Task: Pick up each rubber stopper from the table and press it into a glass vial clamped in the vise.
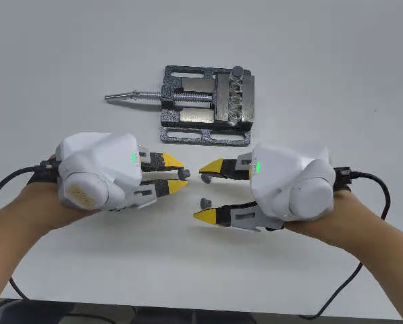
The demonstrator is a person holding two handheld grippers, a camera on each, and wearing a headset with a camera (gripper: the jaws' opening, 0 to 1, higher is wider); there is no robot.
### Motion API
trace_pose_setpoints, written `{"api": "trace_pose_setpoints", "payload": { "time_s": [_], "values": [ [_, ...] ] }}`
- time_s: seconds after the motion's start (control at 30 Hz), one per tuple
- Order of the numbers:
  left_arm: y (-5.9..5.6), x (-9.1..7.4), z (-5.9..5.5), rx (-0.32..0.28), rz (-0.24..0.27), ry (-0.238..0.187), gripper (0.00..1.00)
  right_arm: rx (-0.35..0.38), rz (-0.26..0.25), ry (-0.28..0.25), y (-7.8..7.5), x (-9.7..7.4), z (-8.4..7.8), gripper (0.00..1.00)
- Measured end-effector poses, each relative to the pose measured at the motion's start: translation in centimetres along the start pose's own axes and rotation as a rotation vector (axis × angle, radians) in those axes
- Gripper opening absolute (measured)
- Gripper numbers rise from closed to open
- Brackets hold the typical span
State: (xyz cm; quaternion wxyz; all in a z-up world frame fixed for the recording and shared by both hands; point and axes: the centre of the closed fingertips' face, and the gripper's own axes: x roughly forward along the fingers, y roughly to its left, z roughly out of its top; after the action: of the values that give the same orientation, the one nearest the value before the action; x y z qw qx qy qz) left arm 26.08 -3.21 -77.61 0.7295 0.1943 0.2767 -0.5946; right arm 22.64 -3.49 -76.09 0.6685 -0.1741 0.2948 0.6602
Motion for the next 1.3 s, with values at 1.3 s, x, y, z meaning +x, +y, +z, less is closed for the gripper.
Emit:
{"api": "trace_pose_setpoints", "payload": {
  "time_s": [1.3],
  "values": [
    [-0.4, 0.0, -0.5, -0.018, -0.005, -0.006, 0.08, 0.046, -0.011, -0.024, 0.0, 0.6, 0.0, 0.42]
  ]
}}
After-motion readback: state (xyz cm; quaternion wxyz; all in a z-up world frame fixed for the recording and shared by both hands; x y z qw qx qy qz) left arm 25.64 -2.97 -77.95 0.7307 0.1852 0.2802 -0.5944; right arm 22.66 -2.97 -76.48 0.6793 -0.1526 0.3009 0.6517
